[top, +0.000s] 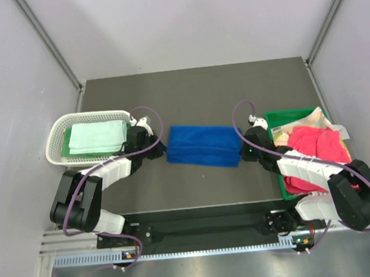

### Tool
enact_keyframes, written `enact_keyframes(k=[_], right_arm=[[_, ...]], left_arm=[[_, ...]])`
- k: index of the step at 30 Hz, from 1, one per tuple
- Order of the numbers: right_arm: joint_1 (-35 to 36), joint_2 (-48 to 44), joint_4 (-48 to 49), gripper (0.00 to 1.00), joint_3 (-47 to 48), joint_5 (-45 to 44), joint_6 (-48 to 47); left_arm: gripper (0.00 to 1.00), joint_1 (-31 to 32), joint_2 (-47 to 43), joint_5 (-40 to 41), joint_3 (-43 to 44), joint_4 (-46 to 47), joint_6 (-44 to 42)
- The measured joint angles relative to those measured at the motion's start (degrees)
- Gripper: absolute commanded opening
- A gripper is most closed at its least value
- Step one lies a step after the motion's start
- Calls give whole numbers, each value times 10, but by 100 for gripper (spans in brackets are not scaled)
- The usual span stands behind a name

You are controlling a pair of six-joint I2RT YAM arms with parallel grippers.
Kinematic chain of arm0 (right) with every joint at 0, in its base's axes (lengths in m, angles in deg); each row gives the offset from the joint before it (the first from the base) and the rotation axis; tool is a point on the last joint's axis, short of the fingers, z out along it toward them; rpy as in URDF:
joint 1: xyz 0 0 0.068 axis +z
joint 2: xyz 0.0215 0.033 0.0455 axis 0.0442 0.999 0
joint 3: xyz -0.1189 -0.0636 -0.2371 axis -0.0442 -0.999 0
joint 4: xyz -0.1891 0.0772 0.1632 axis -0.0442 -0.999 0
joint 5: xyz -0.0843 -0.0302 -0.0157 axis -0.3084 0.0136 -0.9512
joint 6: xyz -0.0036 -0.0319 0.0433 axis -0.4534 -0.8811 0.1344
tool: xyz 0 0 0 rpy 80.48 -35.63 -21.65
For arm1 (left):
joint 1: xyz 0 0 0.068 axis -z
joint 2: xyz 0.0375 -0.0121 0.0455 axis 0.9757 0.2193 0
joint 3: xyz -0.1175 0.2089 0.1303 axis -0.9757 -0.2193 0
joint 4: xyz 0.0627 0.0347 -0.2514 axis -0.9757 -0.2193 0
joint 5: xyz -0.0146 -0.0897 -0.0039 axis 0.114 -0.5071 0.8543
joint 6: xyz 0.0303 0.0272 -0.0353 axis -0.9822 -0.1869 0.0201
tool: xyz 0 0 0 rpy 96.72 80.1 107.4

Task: Fold and stack the towels
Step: Fold the towel

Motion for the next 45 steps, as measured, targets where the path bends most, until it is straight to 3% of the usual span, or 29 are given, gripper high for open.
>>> enact_keyframes(k=[32, 34, 35, 40, 42, 45], right_arm=[[16, -50, 10, 0, -47, 4, 26], [17, -50, 10, 0, -52, 5, 27], [18, -50, 11, 1, -54, 6, 29], [20, -55, 10, 26, -63, 7, 38], [20, -64, -1, 33, -63, 8, 37], [21, -98, -28, 34, -62, 7, 37]], left_arm=[[0, 2, -45, -1, -33, -11, -6], [4, 2, -45, -2, -38, -11, -7], [11, 2, -45, -3, -40, -12, -7], [28, 2, -46, -12, -41, -19, -9], [32, 2, -56, -11, -41, -34, -10], [32, 2, -90, -7, -39, -66, -14]])
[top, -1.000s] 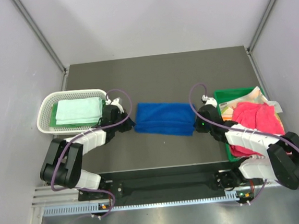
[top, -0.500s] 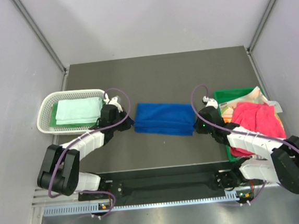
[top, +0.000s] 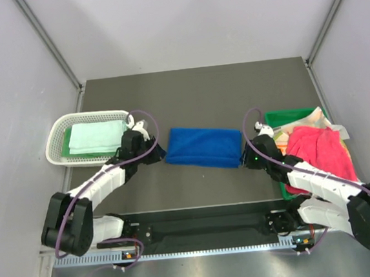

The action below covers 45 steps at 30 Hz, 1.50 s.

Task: Fold and stack the towels
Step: Fold the towel, then smooth out wrinkles on the folded towel, then neatly place the folded towel into the bin

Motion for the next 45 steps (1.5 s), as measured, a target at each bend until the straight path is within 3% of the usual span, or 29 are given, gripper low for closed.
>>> enact_keyframes(k=[6, 13, 17, 23, 29, 38, 41, 45], right_arm=[[3, -35, -71, 34, 56, -8, -3], [34, 47, -53, 33, 148, -18, -7], [55, 104, -21, 31, 138, -9, 4], [66, 127, 30, 23, 44, 6, 39], [67, 96, 59, 22, 10, 8, 64], [67, 10, -45, 29, 46, -22, 67], [63, 35, -57, 31, 103, -43, 50], [58, 133, -50, 37, 190, -66, 13]], left_arm=[[29, 3, -54, 9, 61, -54, -6], [24, 63, 40, 22, 147, -40, -6], [21, 95, 111, 21, 138, -30, -4], [22, 96, 155, 17, 81, -3, 6], [35, 97, 142, 22, 80, -5, 3], [54, 84, 111, 110, 184, -87, -11], [61, 68, 131, 129, 217, -96, -16], [66, 39, 180, 112, 228, -106, -25]])
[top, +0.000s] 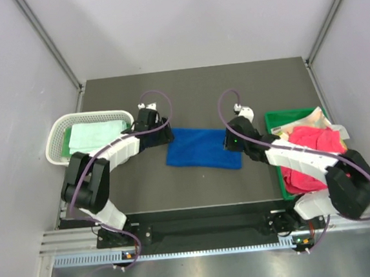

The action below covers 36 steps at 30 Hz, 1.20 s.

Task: Fold and stack the towels
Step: Neatly place the folded towel into the bin

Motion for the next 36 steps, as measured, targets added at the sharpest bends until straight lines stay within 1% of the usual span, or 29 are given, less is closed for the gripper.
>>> enact_keyframes(k=[4, 6, 8, 10, 13, 16, 20, 26, 29, 32, 33, 35, 36], right_arm=[[-7, 98, 12, 36, 40, -14, -25], [-16, 142, 17, 36, 44, -16, -31], [-33, 170, 21, 34, 38, -13, -31], [-47, 168, 33, 31, 36, -2, -32], [-73, 161, 59, 29, 18, 25, -28], [-88, 152, 78, 28, 2, 48, -24], [-94, 150, 82, 28, 0, 60, -25], [-97, 149, 82, 28, 0, 68, -26], [-98, 148, 82, 28, 0, 72, -27], [-99, 148, 82, 28, 0, 76, -30], [-99, 148, 82, 28, 0, 77, -31], [-101, 146, 82, 28, -1, 82, -32], [-101, 146, 84, 28, -3, 85, -32]], left_arm=[[68, -25, 58, -56, 6, -14, -7], [68, -31, 62, -78, 10, -10, -7], [68, -34, 63, -97, 10, -9, -8], [69, -35, 65, -116, 10, -13, -9], [69, -36, 68, -138, 9, -13, -10], [69, -36, 70, -157, 8, -9, -10], [68, -36, 74, -173, 5, 2, -7], [66, -12, 84, -158, 4, 30, 6], [61, 13, 94, -141, 9, 48, 18], [43, 30, 102, -127, 11, 62, 31], [27, 32, 105, -122, 11, 64, 35], [11, 35, 109, -114, 10, 64, 46], [0, 35, 110, -110, 11, 62, 48]])
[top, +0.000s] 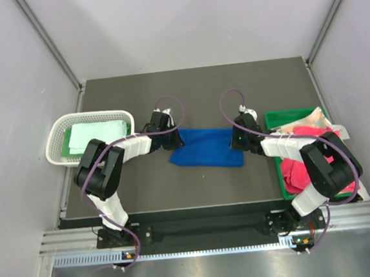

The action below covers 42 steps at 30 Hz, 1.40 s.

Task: Fold and stack the towels
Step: Neatly place the folded towel into the bin

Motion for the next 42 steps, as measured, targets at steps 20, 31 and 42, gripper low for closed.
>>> enact_keyframes(k=[20, 31, 42], right_arm=[[-3, -157, -24, 28, -16, 80, -19], [-2, -148, -33, 27, -14, 111, -34], [5, -141, -32, 27, -14, 128, -40]], left_arm=[[0, 53, -66, 347, 141, -291, -75], [0, 26, -110, 515, 160, -372, -118], [0, -112, -251, 538, 36, -219, -252]])
